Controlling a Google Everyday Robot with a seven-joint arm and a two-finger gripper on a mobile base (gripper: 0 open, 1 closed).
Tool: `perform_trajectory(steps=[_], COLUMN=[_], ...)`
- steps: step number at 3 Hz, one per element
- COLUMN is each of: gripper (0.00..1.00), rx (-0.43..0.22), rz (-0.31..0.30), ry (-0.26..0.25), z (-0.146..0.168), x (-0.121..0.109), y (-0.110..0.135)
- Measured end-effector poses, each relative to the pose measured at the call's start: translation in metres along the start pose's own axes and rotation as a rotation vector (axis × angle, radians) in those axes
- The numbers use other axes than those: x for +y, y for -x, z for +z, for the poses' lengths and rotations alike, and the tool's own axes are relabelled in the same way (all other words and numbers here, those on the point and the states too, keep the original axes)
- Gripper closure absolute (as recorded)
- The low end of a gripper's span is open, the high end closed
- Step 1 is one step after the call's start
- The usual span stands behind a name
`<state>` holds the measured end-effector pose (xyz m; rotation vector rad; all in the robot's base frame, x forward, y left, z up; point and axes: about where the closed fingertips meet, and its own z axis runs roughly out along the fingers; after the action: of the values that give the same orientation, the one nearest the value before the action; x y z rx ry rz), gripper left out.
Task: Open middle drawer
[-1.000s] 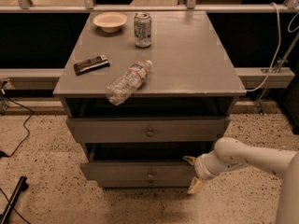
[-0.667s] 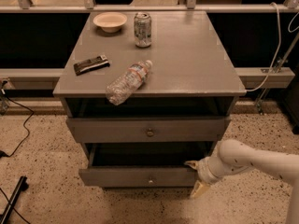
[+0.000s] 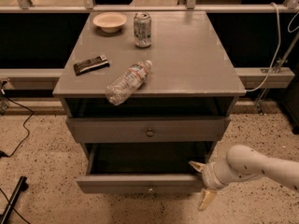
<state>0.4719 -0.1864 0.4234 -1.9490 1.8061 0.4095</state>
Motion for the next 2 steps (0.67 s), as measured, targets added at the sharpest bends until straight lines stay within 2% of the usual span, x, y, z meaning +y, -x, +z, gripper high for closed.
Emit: perform_trajectory(steps=[2], gripper=[0.00], rx=[0.002], rz=[-0.010], ry=[-0.012], z=[-0.0063], x=[-0.0041], y=[0.0026])
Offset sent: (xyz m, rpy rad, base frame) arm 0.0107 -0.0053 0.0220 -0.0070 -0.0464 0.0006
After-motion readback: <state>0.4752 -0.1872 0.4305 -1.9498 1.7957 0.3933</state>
